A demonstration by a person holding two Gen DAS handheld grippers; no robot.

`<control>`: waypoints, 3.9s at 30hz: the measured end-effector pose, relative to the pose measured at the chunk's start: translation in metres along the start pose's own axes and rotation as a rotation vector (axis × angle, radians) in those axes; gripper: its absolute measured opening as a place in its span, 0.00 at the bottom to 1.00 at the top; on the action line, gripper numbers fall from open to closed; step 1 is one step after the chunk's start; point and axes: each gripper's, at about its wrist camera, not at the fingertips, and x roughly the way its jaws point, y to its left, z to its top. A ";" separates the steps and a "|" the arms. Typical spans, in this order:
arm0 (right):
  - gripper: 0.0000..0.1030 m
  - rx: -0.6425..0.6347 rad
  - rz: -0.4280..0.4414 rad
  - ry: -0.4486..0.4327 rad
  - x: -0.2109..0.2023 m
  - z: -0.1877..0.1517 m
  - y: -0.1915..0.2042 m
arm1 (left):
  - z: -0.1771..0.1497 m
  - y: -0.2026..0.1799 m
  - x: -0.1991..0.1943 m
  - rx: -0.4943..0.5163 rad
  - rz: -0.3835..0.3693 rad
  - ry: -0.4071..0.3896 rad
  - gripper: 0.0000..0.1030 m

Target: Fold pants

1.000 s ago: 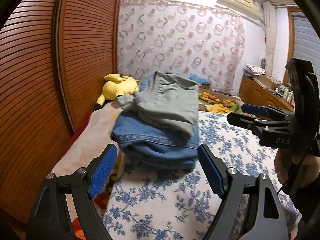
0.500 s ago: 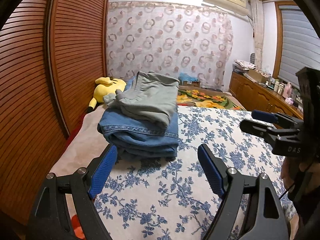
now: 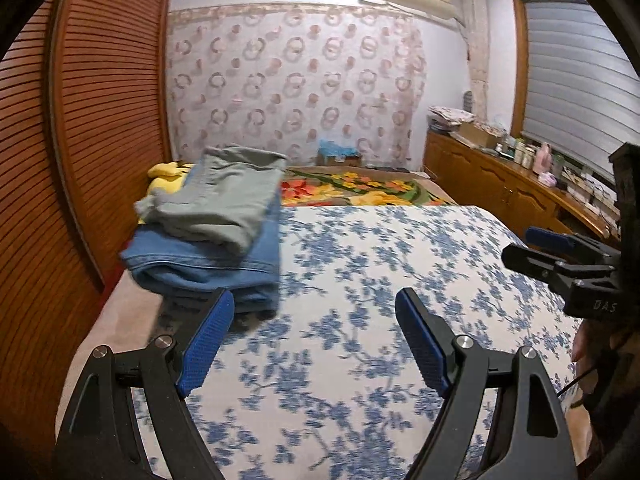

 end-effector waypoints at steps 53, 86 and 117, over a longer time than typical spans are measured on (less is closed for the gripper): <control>0.89 0.039 -0.221 -0.195 -0.102 -0.008 -0.014 | 0.057 -0.061 -0.052 0.067 -0.068 -0.138 0.81; 0.89 0.036 -0.220 -0.194 -0.096 -0.010 -0.016 | 0.057 -0.060 -0.051 0.066 -0.064 -0.136 0.81; 0.89 0.036 -0.220 -0.196 -0.096 -0.011 -0.016 | 0.056 -0.059 -0.050 0.066 -0.064 -0.139 0.81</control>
